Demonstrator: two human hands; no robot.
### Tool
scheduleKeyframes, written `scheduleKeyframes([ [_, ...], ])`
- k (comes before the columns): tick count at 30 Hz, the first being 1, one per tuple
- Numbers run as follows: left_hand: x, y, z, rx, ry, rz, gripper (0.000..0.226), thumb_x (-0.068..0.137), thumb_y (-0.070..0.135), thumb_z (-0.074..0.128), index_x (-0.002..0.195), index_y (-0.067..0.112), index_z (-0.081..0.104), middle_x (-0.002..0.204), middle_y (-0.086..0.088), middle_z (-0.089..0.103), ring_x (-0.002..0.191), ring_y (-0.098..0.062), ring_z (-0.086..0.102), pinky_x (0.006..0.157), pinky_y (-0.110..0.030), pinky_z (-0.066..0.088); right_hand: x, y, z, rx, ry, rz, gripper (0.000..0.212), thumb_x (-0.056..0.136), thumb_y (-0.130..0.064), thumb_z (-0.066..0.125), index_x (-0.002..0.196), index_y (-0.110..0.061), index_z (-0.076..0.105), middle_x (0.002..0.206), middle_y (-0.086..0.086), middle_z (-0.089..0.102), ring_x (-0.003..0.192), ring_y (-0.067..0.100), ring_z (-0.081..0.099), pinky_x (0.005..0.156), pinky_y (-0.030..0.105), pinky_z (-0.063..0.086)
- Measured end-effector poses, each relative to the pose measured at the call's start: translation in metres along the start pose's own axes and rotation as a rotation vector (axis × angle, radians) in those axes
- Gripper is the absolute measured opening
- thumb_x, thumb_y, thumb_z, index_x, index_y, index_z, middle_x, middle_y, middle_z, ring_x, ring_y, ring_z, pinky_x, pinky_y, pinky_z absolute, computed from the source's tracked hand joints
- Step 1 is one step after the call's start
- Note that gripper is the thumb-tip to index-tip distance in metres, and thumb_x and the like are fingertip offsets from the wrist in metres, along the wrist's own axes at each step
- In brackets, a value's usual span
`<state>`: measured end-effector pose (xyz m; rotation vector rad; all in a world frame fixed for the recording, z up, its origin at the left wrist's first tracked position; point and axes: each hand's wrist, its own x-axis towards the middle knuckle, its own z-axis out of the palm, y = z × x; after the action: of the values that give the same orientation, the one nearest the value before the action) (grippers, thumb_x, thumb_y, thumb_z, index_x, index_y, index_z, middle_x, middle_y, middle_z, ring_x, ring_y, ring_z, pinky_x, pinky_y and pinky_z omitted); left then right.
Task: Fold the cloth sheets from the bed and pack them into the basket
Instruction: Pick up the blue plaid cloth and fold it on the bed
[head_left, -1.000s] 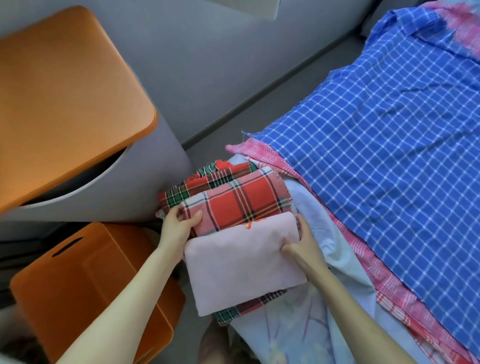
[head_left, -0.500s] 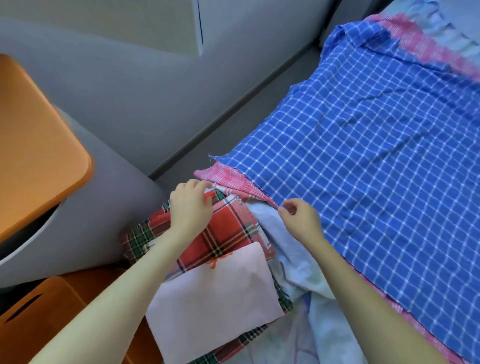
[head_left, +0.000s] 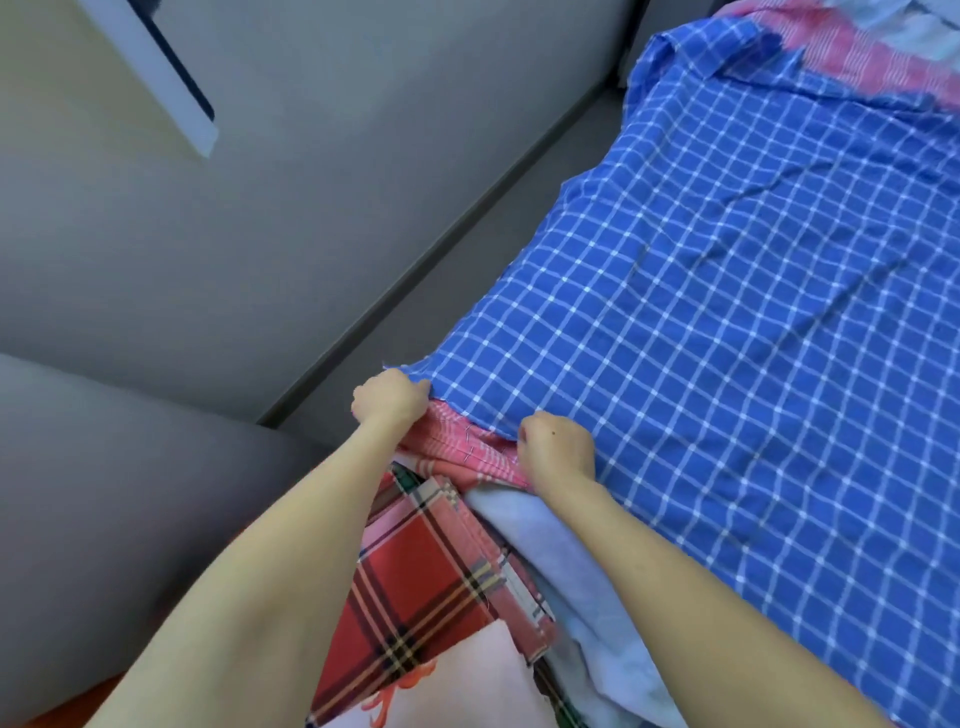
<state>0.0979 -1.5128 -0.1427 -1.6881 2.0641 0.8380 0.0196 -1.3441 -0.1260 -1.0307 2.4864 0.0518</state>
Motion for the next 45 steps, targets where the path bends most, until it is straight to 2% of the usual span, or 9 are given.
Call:
scheduleKeyframes([
  [4,0.029,0.002,0.014,-0.501,-0.07,-0.21,0.027,0.079,0.031,0.065,0.078,0.004,0.061,0.095,-0.012,0.06,0.089,-0.026,0.058,0.08,-0.03,0.046,-0.002,0.019,-0.007,0.368,-0.062,0.055,0.015,0.09,-0.019,0.055,0.082,-0.017,0.066,0.08,-0.005,0.066,0.074,0.015,0.059,0.063,0.027,0.045],
  [8,0.04,0.008,0.012,-0.718,0.066,-0.237,0.029,0.07,0.012,0.075,0.093,-0.006,0.069,0.086,-0.018,0.068,0.078,-0.023,0.064,0.073,-0.034,0.052,-0.017,0.03,-0.029,0.543,-0.07,0.057,0.011,0.086,-0.027,0.065,0.083,-0.019,0.07,0.084,-0.006,0.07,0.082,0.011,0.061,0.074,0.028,0.047],
  [13,0.004,0.06,-0.028,-0.835,0.262,0.048,0.026,0.083,0.016,0.062,0.058,0.017,0.057,0.062,-0.003,0.054,0.069,-0.018,0.053,0.066,-0.03,0.047,-0.041,0.035,-0.049,0.729,-0.006,0.1,0.009,0.082,-0.025,0.068,0.076,-0.018,0.072,0.075,-0.007,0.069,0.078,0.011,0.063,0.073,0.028,0.048],
  [18,-0.094,0.144,-0.075,-0.949,0.229,0.506,0.012,0.082,0.016,0.062,0.071,0.015,0.057,0.067,-0.001,0.056,0.061,-0.013,0.053,0.06,-0.033,0.052,-0.096,0.064,-0.062,0.998,0.126,0.245,0.012,0.086,-0.019,0.064,0.097,-0.021,0.068,0.082,-0.006,0.069,0.082,0.012,0.065,0.081,0.034,0.052],
  [23,-0.224,0.201,-0.068,-0.607,0.09,0.994,0.003,0.085,0.004,0.062,0.084,0.003,0.066,0.071,-0.007,0.064,0.051,0.006,0.055,0.055,-0.014,0.047,-0.186,0.136,-0.078,1.158,0.247,0.452,0.01,0.09,-0.015,0.06,0.097,-0.022,0.06,0.081,-0.002,0.069,0.079,0.017,0.067,0.082,0.044,0.054],
  [26,-0.296,0.223,-0.045,-0.425,0.026,1.135,0.016,0.088,0.006,0.059,0.074,-0.002,0.06,0.07,-0.022,0.063,0.062,-0.027,0.063,0.064,-0.038,0.053,-0.263,0.186,-0.098,1.202,0.359,0.572,0.008,0.093,-0.015,0.057,0.1,-0.018,0.059,0.084,0.0,0.068,0.078,0.015,0.066,0.077,0.037,0.055],
  [35,-0.482,0.264,0.029,-0.194,-0.071,1.353,0.04,0.089,0.014,0.062,0.056,0.014,0.04,0.062,-0.018,0.058,0.064,-0.037,0.059,0.061,-0.044,0.046,-0.473,0.321,-0.099,1.32,0.634,0.876,0.01,0.095,-0.008,0.054,0.103,-0.007,0.058,0.079,0.01,0.066,0.065,0.018,0.06,0.057,0.024,0.048],
  [42,-0.632,0.278,0.138,-0.124,-0.011,1.367,0.024,0.095,0.013,0.053,0.113,0.002,0.064,0.091,-0.015,0.068,0.067,-0.022,0.051,0.063,-0.03,0.037,-0.624,0.439,-0.068,1.348,0.685,0.909,0.007,0.094,-0.015,0.056,0.091,-0.013,0.062,0.076,0.006,0.069,0.063,0.012,0.063,0.054,0.019,0.047],
  [45,-0.689,0.279,0.204,-0.1,0.077,1.3,0.021,0.096,0.014,0.051,0.106,0.001,0.065,0.071,-0.011,0.061,0.055,-0.018,0.045,0.052,-0.028,0.034,-0.688,0.506,-0.048,1.318,0.663,0.886,0.011,0.094,-0.014,0.054,0.09,-0.011,0.063,0.075,0.004,0.067,0.065,0.012,0.063,0.056,0.02,0.048],
])
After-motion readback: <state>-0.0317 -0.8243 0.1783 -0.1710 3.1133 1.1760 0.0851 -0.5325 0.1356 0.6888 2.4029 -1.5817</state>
